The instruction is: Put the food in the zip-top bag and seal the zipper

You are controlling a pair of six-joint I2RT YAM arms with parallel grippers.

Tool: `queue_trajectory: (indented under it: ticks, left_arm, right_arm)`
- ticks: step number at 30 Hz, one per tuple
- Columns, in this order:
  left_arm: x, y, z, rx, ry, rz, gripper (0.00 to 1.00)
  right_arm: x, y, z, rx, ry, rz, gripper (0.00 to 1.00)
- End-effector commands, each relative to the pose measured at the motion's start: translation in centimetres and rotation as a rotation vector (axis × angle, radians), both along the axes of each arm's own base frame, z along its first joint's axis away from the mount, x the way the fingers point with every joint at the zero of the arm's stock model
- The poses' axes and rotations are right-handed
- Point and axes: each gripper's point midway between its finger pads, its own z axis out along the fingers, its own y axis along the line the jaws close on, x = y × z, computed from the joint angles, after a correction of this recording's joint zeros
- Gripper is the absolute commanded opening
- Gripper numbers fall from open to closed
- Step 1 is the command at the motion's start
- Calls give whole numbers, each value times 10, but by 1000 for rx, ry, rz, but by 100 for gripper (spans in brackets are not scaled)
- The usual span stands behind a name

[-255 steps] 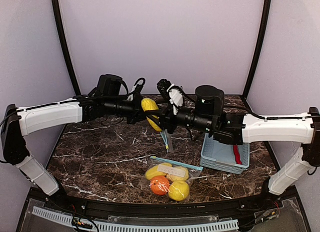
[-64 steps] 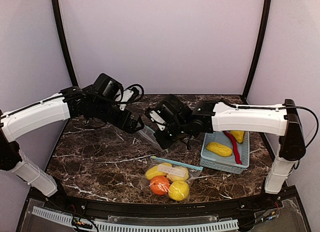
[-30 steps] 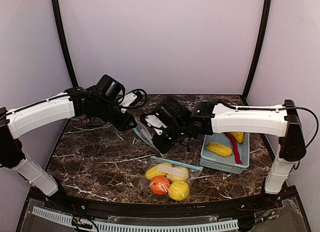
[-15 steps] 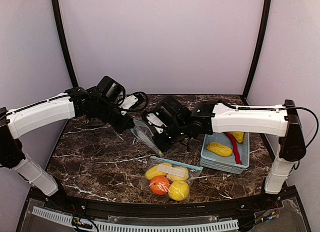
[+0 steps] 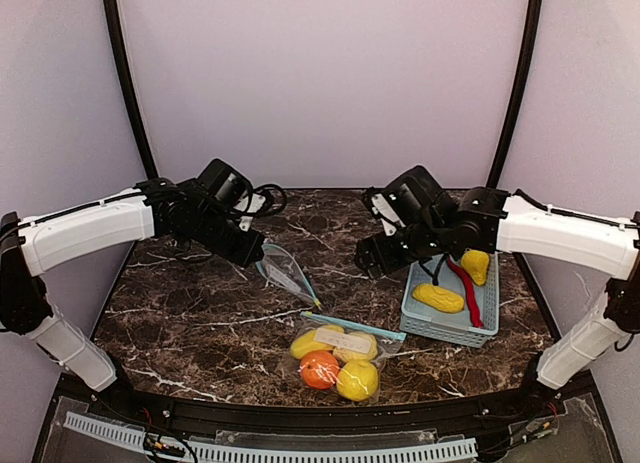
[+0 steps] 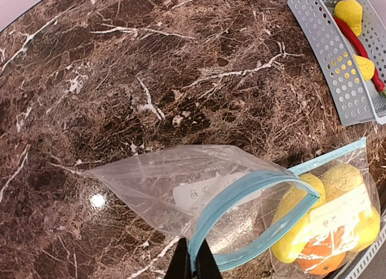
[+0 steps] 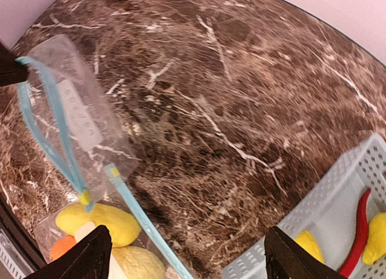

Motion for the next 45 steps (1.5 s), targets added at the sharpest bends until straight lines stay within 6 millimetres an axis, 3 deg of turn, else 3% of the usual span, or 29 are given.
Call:
queue_trajectory:
  ticks: [1, 7, 13, 19, 24, 28, 32, 34, 40, 45]
  left_arm:
    - [0, 4, -6, -34, 42, 87, 1]
    - [0, -1, -7, -53, 59, 89, 1]
    - [-5, -5, -11, -69, 98, 80, 1]
    - [-8, -4, -12, -66, 107, 81, 1]
    - [-7, -3, -12, -60, 108, 86, 1]
    - [-6, -4, -14, -58, 111, 85, 1]
    - [-5, -7, -16, -62, 118, 80, 1]
    - [-4, -8, -17, -66, 121, 81, 1]
    - [-5, -8, -14, -68, 117, 81, 1]
    - [-6, -6, -13, -68, 116, 85, 1]
  right_arm:
    - [2, -70, -42, -74, 116, -205, 87]
    - [3, -153, -95, -131, 249, -387, 92]
    - [11, -194, -138, -205, 330, -442, 93]
    - [17, -192, -161, -219, 364, -349, 91]
    - [7, -170, -170, -149, 446, -240, 77]
    - [-5, -156, -171, -110, 496, -202, 74]
    - [-6, -158, -178, -155, 486, -238, 75]
    - [-4, -163, -182, -181, 479, -273, 69]
    - [8, -175, -170, -206, 408, -357, 52]
    - [10, -186, -149, -213, 362, -414, 39]
